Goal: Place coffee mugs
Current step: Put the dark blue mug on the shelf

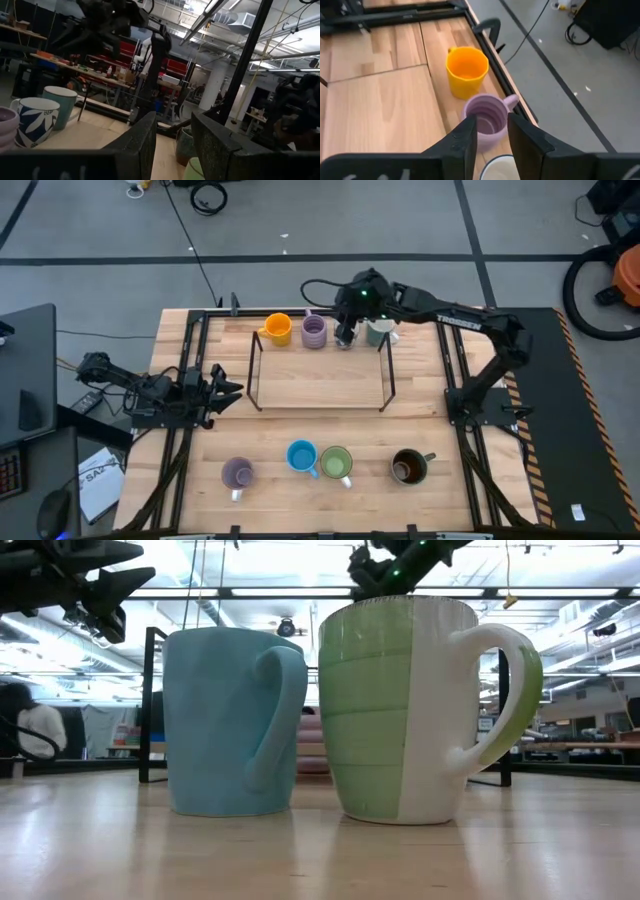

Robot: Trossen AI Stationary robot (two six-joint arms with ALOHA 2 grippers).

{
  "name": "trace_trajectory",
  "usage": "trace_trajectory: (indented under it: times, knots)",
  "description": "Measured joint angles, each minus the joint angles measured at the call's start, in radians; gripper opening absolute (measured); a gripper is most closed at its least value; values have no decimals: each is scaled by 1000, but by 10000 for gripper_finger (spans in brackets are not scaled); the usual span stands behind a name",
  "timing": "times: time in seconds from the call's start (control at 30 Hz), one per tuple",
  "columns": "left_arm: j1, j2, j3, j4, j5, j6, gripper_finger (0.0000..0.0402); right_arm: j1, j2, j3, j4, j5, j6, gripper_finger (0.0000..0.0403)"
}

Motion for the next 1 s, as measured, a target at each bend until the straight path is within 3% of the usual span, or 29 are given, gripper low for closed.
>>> trace_trajectory:
  times: [0.43, 0.77, 1.0]
  knots:
    - [0, 0, 0, -3, 0, 1, 130, 0, 175, 214, -209, 2, -47, 141]
    - [0, 0, 0, -2, -8, 3, 130, -40, 195, 222, -357, 77, -60, 141]
    - [0, 0, 0, -1, -36, 12, 130, -127, 194, 222, -478, 115, -4, 139]
